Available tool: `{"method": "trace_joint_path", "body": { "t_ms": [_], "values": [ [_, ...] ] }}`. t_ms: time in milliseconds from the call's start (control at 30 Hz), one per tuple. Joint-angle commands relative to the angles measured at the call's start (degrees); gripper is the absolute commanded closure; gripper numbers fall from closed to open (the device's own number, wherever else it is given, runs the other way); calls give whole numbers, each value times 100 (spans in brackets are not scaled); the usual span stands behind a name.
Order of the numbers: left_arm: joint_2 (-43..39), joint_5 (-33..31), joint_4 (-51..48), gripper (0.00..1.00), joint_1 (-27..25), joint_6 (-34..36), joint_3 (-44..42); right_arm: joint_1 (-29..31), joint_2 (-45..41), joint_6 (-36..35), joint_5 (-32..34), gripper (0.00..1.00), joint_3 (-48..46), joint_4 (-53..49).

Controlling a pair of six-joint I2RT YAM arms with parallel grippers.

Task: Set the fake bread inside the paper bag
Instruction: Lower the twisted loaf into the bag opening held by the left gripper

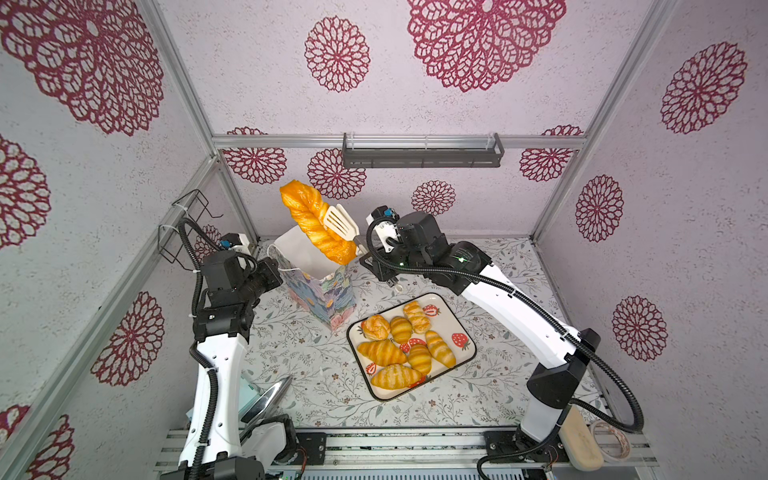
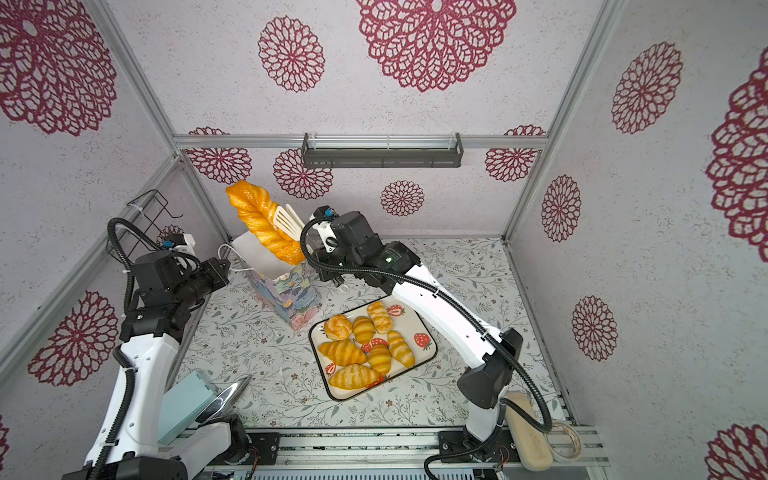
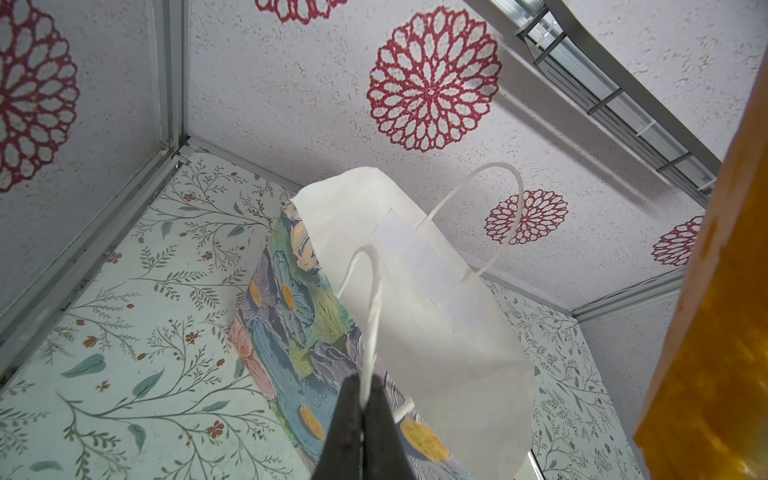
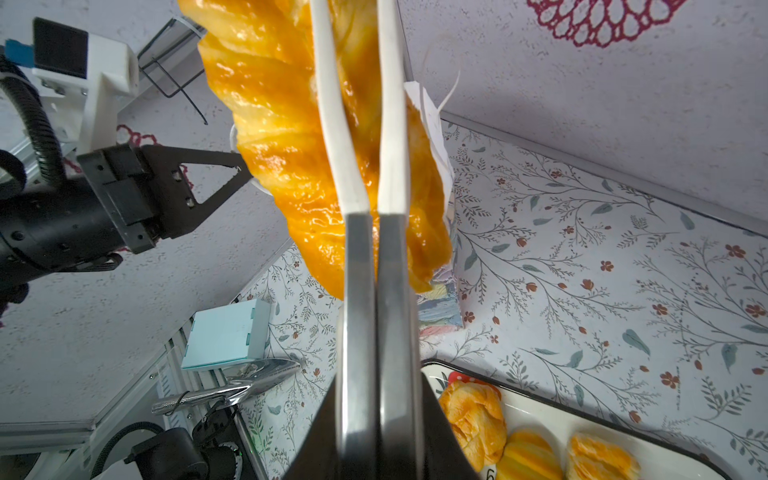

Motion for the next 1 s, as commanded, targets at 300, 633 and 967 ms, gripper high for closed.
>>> {"method": "trace_joint_path", "body": {
  "t_ms": [300,633,967],
  "values": [
    [-101,-9,129,100,36,-11,-59,34,1050,-265,-365,78,1637,11],
    [-107,-48,121,100,60,-8,-61,9,1677,-352,-340,77,2264,-292],
    [-102,-27,121,100,78,-28,-61,-31,1733,-451,-81,77,2246,-582]
  ]
}}
